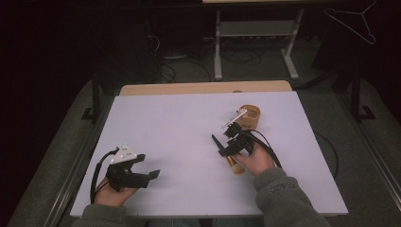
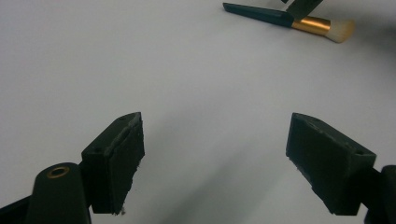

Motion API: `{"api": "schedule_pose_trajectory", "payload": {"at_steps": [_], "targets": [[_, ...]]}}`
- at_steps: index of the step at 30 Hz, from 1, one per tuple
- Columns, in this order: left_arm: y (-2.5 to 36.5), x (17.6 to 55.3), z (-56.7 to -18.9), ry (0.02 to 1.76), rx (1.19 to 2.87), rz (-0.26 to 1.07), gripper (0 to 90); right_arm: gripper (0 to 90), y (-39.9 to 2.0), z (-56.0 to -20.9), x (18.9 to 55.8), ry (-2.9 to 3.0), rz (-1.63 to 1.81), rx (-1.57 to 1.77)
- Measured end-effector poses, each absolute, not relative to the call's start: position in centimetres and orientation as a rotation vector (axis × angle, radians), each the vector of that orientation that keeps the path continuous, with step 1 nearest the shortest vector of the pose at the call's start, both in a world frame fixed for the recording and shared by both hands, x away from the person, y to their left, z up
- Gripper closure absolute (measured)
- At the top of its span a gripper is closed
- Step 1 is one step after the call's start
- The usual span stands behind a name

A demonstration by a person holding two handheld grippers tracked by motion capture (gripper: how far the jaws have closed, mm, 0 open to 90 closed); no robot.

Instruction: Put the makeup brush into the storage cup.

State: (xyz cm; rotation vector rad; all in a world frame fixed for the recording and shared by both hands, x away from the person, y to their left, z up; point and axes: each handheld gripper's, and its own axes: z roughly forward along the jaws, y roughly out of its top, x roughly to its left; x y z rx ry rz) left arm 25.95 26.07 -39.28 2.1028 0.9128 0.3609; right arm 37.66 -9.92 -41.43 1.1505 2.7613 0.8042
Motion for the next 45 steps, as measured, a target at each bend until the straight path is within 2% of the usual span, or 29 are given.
{"api": "schedule_pose_trajectory", "payload": {"at_steps": [18, 35, 45], "targets": [[26.1, 26.0, -39.3, 0.912, 2.103, 0.357, 18.9, 54.1, -9.1, -42.6, 37.3, 2.748, 0.723, 1.167], [26.0, 26.0, -39.4, 0.916, 2.095, 0.358, 18.9, 60.3, -8.6, -42.8, 36.5, 2.693, 0.677, 1.133], [26.1, 26.0, -39.3, 0.897, 2.114, 0.362, 18.9, 71.6, -8.6, -42.9, 36.0, 2.661, 0.693, 1.138]]}}
